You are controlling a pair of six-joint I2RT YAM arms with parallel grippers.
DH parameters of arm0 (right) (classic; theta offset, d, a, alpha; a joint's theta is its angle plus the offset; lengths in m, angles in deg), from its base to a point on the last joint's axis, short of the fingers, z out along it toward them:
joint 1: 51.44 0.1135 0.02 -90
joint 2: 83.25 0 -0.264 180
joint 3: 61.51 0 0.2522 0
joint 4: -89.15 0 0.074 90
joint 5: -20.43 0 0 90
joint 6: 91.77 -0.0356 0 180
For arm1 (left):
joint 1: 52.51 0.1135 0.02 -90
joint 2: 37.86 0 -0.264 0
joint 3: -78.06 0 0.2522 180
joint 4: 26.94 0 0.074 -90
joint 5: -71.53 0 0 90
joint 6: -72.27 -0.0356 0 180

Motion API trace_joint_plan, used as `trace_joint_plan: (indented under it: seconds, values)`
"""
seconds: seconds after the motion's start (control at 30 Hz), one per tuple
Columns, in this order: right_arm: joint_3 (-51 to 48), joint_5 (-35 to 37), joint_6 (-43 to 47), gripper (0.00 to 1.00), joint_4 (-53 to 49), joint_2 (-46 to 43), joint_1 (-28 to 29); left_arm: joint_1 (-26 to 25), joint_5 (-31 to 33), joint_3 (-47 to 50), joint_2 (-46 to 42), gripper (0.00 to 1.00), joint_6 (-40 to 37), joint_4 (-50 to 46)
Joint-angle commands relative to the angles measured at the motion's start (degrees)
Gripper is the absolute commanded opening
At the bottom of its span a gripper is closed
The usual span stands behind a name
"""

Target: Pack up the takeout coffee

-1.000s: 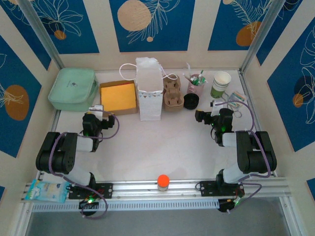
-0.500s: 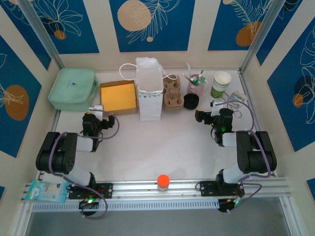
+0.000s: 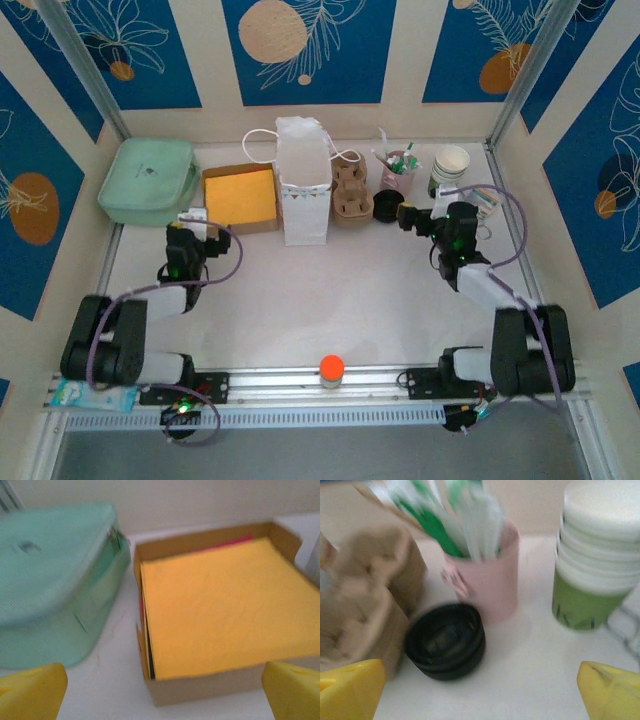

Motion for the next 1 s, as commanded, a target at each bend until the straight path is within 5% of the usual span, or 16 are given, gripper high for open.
trace_joint_plan:
  seconds: [0.0, 0.1, 0.17, 0.4, 0.97]
  values:
    - [3.1, 1.3, -5.4, 0.99, -13.5, -7.2, 0.9, -1.7, 7.2, -4.4, -7.6, 1.0, 3.2, -10.2]
    - [6.9, 6.2, -26.7, 0.99, -28.8, -12.6, -1.0, -1.9, 5.8, -10.7, -12.2, 1.0, 11.2, -25.1]
    - [9.6, -5.9, -26.1, 0.99, -31.9, -13.2, -4.1, -1.8, 2.2, -14.6, -13.8, 1.0, 15.3, -33.9]
    - [26.6, -2.2, -25.4, 1.0, -52.6, -11.1, -3.4, -2.4, -10.3, -17.1, -18.8, 1.0, 21.7, -46.0]
    - [62.5, 1.2, -26.8, 0.64, -75.2, 19.3, -10.1, -16.0, -9.7, -8.4, -32.1, 0.98, 27.4, -53.7]
